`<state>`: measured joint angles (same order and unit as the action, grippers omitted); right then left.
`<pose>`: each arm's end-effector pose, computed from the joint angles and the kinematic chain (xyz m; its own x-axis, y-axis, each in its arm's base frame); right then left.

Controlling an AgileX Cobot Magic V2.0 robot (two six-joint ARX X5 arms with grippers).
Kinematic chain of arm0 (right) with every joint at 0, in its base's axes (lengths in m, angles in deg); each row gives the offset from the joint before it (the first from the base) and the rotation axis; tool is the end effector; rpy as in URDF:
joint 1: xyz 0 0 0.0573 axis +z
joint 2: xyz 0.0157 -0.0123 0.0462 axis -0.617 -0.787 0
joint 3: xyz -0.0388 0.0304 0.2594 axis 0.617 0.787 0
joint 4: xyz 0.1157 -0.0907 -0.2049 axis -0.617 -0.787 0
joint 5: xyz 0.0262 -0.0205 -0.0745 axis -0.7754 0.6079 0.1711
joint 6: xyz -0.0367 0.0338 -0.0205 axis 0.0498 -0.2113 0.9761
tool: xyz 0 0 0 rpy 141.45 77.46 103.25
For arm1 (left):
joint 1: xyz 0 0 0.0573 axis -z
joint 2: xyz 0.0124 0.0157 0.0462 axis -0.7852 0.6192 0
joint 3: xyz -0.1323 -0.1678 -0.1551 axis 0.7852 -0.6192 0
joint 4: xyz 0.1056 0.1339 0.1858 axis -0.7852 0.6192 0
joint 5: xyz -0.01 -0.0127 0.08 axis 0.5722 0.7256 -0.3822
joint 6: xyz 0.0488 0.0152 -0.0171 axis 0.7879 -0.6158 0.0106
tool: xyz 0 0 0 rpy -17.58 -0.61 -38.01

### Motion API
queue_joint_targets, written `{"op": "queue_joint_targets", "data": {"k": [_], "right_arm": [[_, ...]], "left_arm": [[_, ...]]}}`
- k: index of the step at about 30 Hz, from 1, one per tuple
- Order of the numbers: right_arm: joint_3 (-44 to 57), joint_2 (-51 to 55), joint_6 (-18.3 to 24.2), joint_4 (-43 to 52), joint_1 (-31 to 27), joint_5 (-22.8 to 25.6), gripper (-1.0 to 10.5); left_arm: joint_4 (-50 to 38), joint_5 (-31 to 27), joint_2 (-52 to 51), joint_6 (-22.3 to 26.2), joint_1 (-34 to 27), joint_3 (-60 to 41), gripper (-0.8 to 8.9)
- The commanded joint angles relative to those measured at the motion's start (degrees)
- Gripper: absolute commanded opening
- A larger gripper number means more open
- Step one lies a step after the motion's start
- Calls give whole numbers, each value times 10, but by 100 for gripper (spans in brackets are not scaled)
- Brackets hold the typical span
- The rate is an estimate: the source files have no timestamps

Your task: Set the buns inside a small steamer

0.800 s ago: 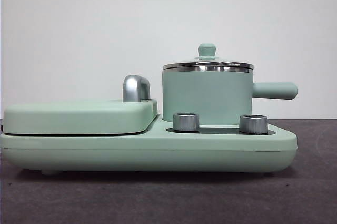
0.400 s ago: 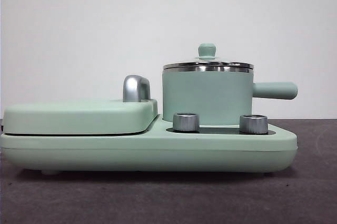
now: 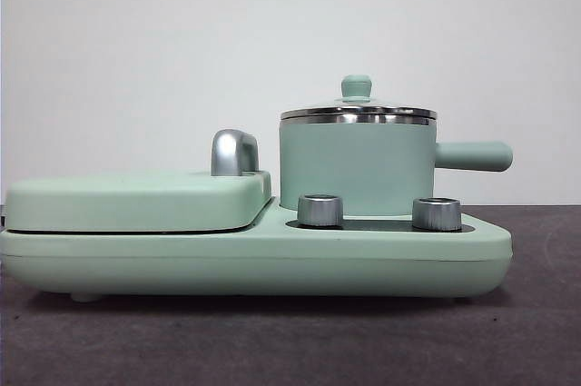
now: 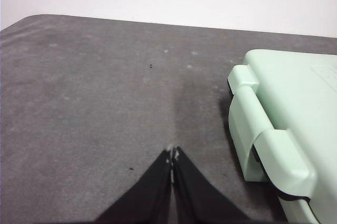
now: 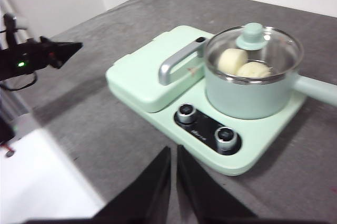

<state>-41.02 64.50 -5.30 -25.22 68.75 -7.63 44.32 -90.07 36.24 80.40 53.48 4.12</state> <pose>0.0071 0.0132 0.3352 0.6458 0.6919 -0.3226 -0.6809 0.7132 0.1664 0.0946 -0.0026 0.1565 0.9878 -0.0173 -0.1548 0.0051 0.9969 -0.0791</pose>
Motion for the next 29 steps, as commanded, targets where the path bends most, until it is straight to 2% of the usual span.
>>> {"op": "queue_joint_targets", "data": {"k": [1, 5, 10, 13, 16, 20, 29], "right_arm": [[11, 0, 3, 29, -47, -14, 17], [79, 13, 6, 135, -126, 5, 17], [232, 43, 12, 339, -215, 42, 17], [310, 59, 27, 418, -248, 78, 17], [380, 74, 27, 480, -256, 123, 17], [444, 94, 25, 509, -255, 155, 17], [514, 136, 24, 499, -261, 158, 17]], "left_arm": [[3, -3, -1, -1, 0, -11, 7], [3, -3, -1, -1, 0, -11, 7], [3, -3, -1, -1, 0, -11, 7], [3, -3, -1, -1, 0, -11, 7], [3, -3, -1, -1, 0, -11, 7], [3, -3, -1, -1, 0, -11, 7], [3, -3, -1, -1, 0, -11, 7]]}}
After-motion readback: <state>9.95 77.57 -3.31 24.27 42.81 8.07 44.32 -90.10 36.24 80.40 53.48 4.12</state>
